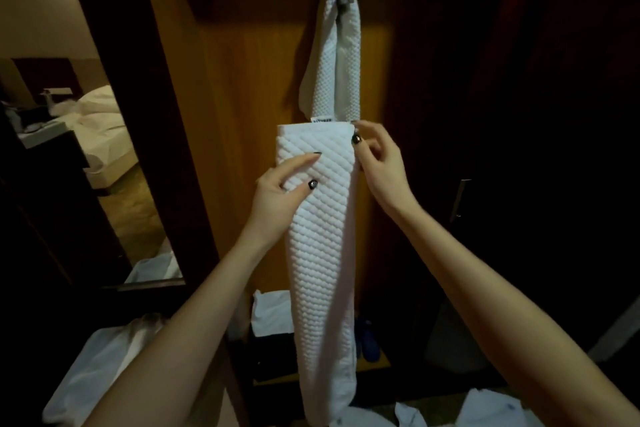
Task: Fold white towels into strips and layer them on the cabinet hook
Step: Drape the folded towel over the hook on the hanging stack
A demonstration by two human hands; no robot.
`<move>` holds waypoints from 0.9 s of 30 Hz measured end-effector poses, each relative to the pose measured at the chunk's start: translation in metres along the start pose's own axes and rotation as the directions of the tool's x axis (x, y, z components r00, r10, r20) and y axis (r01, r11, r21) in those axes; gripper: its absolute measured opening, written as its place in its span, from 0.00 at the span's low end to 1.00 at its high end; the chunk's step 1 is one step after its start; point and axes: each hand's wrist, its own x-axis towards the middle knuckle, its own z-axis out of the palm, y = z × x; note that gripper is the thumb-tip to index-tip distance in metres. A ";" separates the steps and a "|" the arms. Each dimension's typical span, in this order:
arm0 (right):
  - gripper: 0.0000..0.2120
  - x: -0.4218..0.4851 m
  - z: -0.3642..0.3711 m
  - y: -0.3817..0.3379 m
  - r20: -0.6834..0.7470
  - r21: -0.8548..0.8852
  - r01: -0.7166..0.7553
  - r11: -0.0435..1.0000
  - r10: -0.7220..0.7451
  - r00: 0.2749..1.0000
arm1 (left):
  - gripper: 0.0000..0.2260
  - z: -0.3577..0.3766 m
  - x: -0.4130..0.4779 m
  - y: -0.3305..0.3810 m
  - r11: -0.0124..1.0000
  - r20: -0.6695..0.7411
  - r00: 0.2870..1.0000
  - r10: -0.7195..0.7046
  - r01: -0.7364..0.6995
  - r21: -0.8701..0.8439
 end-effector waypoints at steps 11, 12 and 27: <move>0.07 -0.018 -0.020 0.108 0.163 0.073 -0.189 0.979 0.175 0.971 | 0.20 0.027 0.077 -0.015 0.989 -0.016 0.998 -0.067 0.065 -0.136; 0.07 -0.012 -0.022 0.111 0.198 0.076 -0.202 0.976 0.184 0.963 | 0.20 0.026 0.083 -0.017 0.989 -0.024 0.997 -0.069 0.065 -0.134; 0.07 0.042 -0.049 0.148 0.196 0.293 -0.302 0.907 0.253 0.948 | 0.24 0.047 0.148 -0.060 0.995 -0.034 0.999 -0.013 0.010 -0.100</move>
